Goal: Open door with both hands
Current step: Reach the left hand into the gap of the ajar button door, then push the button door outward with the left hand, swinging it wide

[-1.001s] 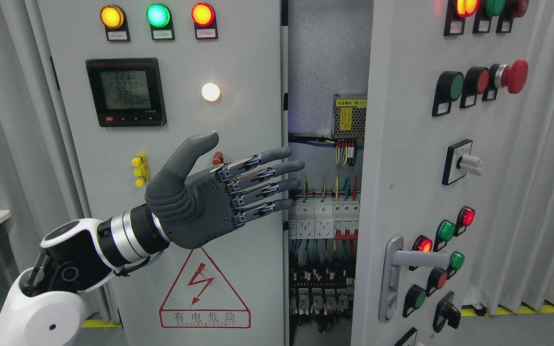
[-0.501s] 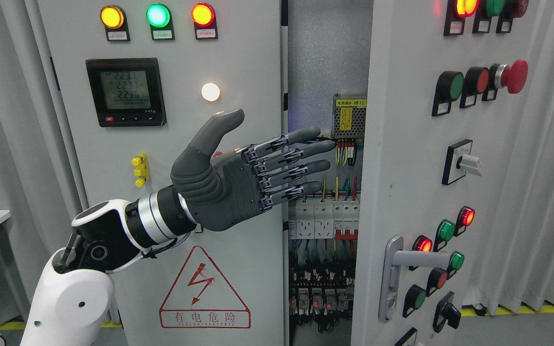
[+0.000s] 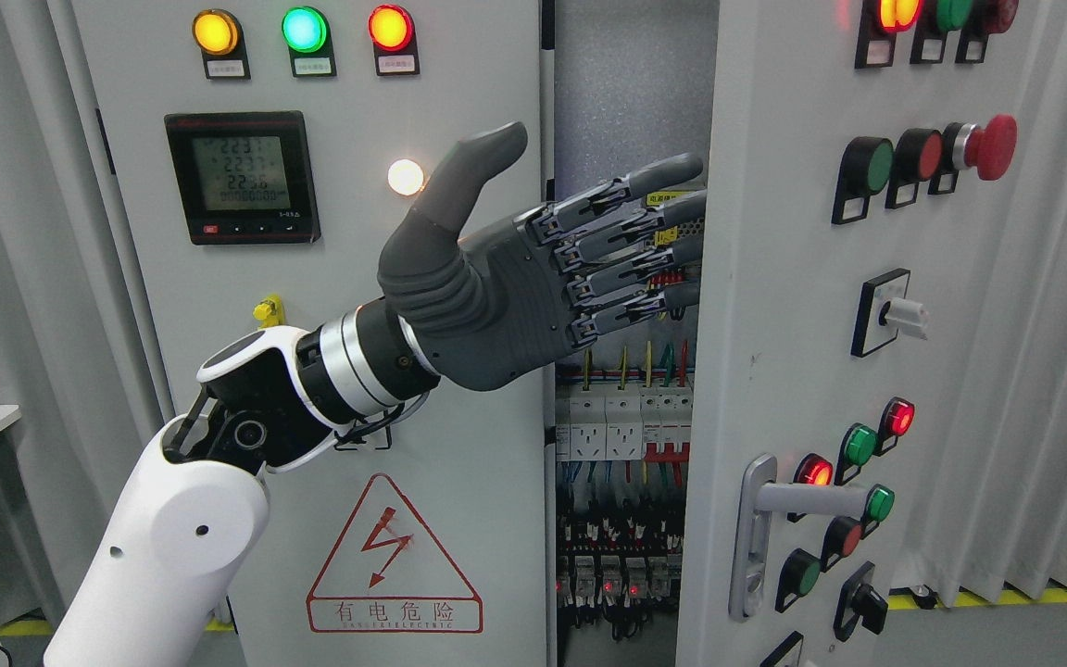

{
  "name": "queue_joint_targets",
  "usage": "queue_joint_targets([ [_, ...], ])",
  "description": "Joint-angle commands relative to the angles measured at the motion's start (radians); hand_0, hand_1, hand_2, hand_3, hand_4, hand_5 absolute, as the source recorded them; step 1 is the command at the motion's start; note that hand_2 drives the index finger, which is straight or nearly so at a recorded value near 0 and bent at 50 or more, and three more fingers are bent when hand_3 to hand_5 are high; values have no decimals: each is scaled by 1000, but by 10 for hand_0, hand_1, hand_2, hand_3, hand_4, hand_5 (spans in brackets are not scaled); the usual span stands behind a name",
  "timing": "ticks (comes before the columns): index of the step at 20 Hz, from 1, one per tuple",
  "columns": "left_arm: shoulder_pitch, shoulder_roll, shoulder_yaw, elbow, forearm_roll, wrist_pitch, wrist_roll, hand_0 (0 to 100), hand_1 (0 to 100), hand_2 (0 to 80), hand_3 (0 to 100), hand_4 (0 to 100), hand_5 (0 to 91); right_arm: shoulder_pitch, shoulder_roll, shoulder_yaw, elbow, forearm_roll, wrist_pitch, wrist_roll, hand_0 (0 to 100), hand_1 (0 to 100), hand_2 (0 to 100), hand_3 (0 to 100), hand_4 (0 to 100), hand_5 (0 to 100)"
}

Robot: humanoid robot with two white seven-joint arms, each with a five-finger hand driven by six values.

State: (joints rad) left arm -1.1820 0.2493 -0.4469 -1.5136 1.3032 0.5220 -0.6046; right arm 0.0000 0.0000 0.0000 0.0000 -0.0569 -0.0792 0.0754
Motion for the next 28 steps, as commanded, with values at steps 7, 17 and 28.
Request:
queue_joint_targets([
  [7,-114,33,-278,107,70,-57,3,291,0,29,28,33,0,-20,-5,5,34,0,1,0,219,0,0,0,0,0],
  [17,-280,65,-568,107,232,-238,5,291,0,28,28,34,0,-21,-5,5,34,0,1,0,219,0,0,0,0,0],
  [28,-324,12,-705,107,235,-295,6,291,0,28,28,34,0,-21,-5,5,34,0,1,0,219,0,0,0,0,0],
])
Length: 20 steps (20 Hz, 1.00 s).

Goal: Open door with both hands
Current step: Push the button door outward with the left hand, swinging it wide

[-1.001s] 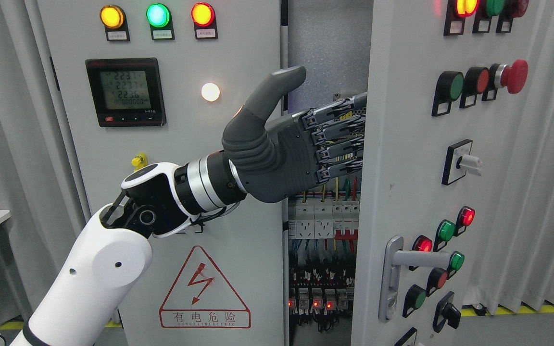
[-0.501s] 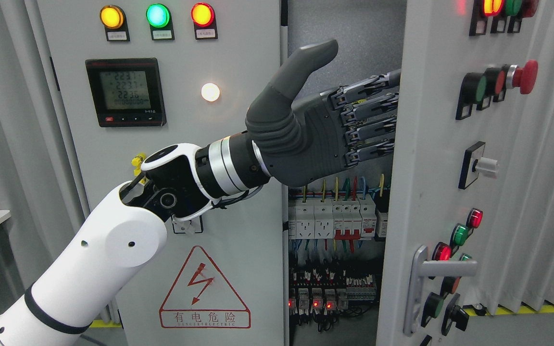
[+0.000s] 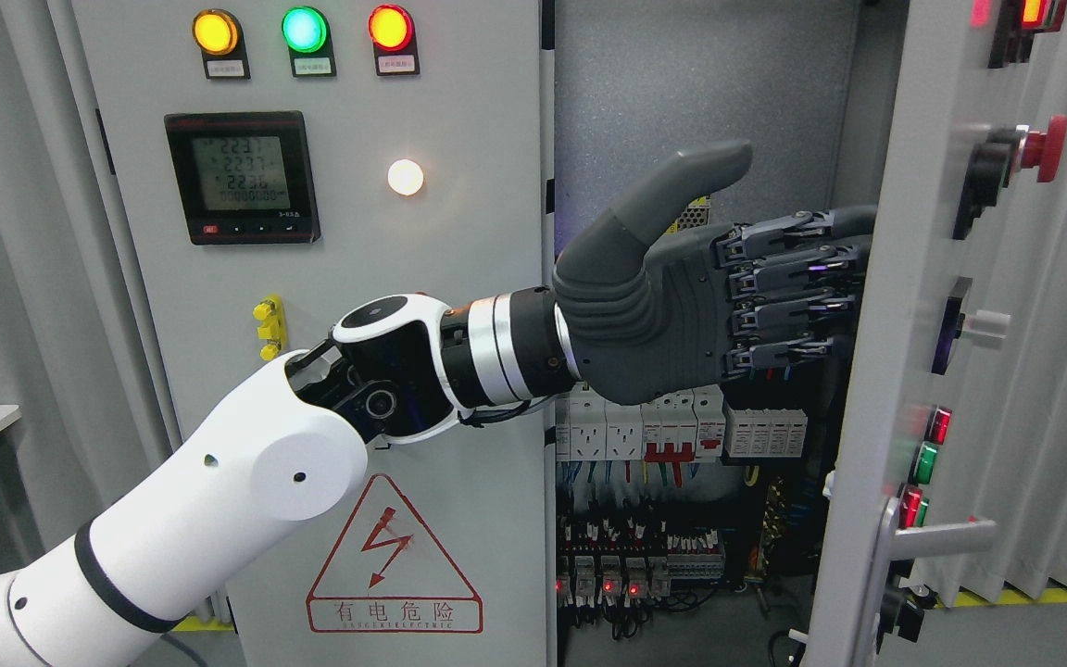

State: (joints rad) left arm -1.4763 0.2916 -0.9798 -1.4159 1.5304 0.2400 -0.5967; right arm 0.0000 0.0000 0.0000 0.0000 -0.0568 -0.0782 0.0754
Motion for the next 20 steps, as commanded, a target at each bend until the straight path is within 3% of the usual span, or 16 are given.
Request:
queue_joint_targets([
  [1,-42,-41,-181,12,8,-22,0,291,0,28,28,34,0,-21,-5,5,34,0,0,0,219,0,0,0,0,0],
  [8,-90,-94,-203,12,10,-47,46,291,0,28,29,33,0,-21,-5,5,34,0,0,0,219,0,0,0,0,0],
  [20,-125,-163,-200,5,7,-70,75,291,0,28,29,33,0,-21,-5,5,34,0,0,0,219,0,0,0,0,0],
])
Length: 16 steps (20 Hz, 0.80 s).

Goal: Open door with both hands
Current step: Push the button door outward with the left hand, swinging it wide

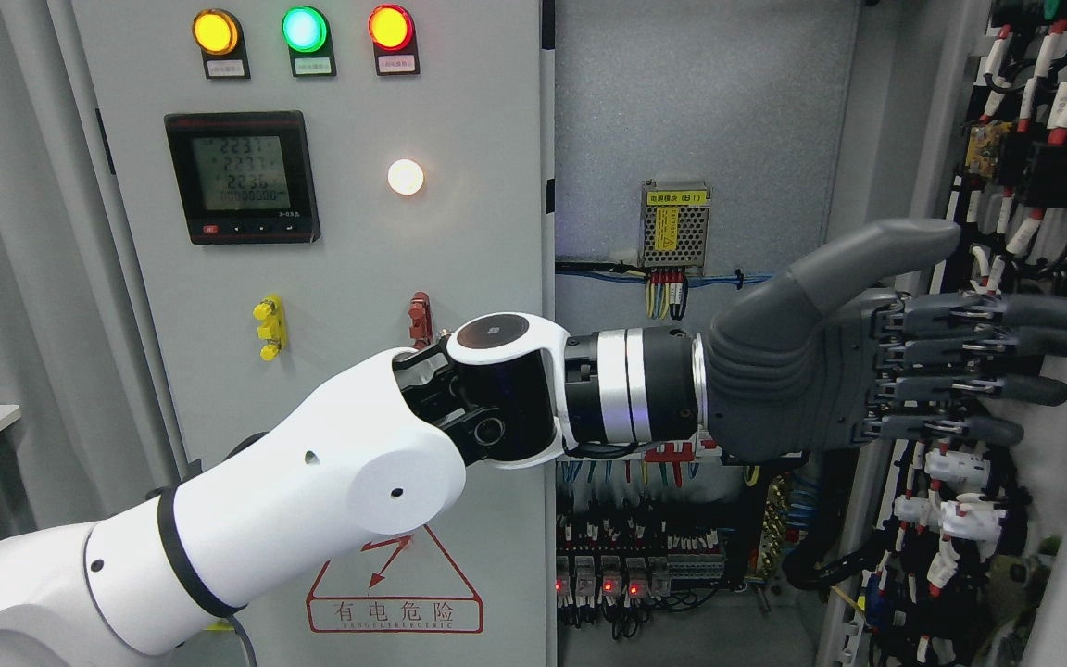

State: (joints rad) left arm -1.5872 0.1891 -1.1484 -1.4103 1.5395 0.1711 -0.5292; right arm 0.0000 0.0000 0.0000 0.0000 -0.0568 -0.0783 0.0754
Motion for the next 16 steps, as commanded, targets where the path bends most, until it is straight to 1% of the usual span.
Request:
queue_joint_targets([
  [1,-14,-62,-31,-1,-2,-1,17,291,0,28,29,34,0,-20,-5,5,34,0,0,0,219,0,0,0,0,0],
  [4,-14,-83,-31,4,-2,-1,31,291,0,29,29,34,0,-21,-5,5,34,0,0,0,219,0,0,0,0,0],
  [7,-16,-137,-31,37,-6,1,32,291,0,29,29,34,0,-20,-5,5,34,0,0,0,219,0,0,0,0,0],
  [10,-17,-171,-30,68,-6,1,32,291,0,28,29,33,0,-21,-5,5,34,0,0,0,219,0,0,0,0,0],
  [16,-27,-189,-31,111,-6,1,32,291,0,28,29,33,0,-21,-5,5,34,0,0,0,219,0,0,0,0,0],
])
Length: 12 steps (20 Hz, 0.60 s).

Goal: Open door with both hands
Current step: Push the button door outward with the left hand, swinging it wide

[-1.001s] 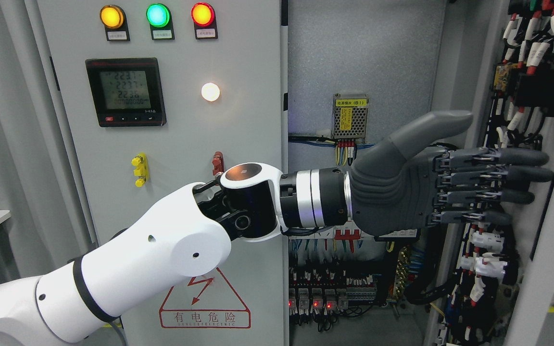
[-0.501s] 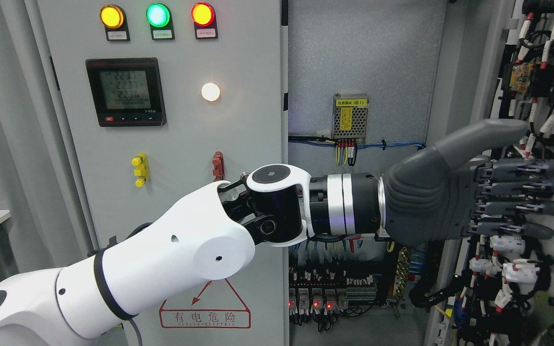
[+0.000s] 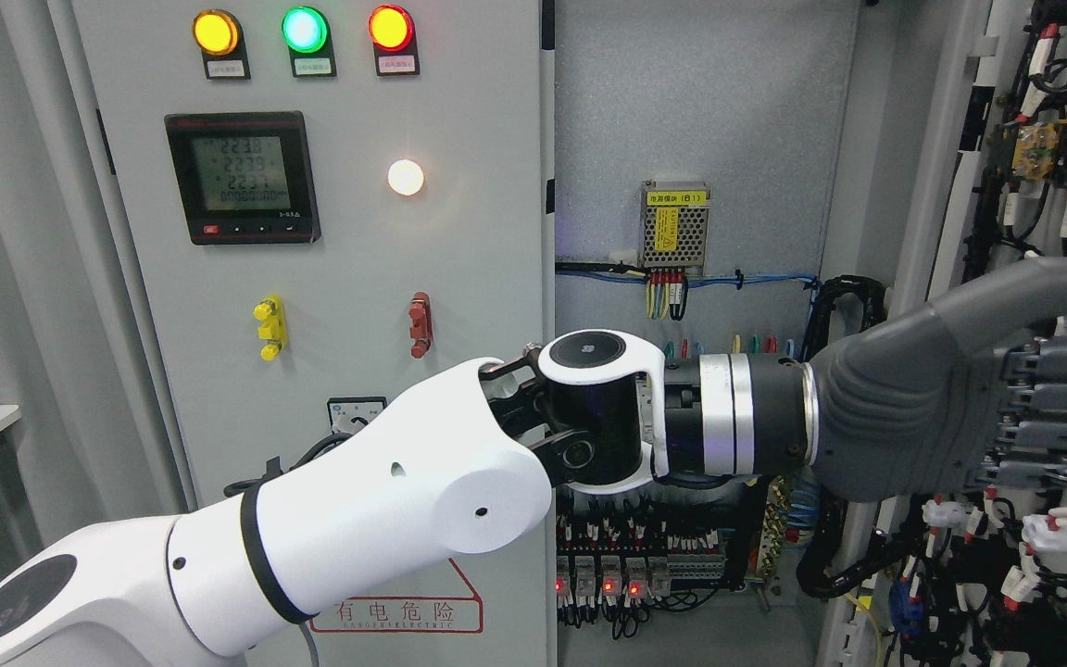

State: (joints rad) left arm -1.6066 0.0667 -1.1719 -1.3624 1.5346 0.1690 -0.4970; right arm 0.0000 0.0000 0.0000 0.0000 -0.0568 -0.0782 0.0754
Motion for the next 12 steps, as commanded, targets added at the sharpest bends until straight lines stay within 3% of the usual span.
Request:
queue_joint_targets([
  [1,-9,-67,-8,72,-1,3,0,291,0,28,29,33,0,-21,-5,5,34,0,0,0,219,0,0,0,0,0],
  [12,-9,-67,-9,115,1,1,0,291,0,29,29,35,0,-21,-5,5,34,0,0,0,219,0,0,0,0,0],
])
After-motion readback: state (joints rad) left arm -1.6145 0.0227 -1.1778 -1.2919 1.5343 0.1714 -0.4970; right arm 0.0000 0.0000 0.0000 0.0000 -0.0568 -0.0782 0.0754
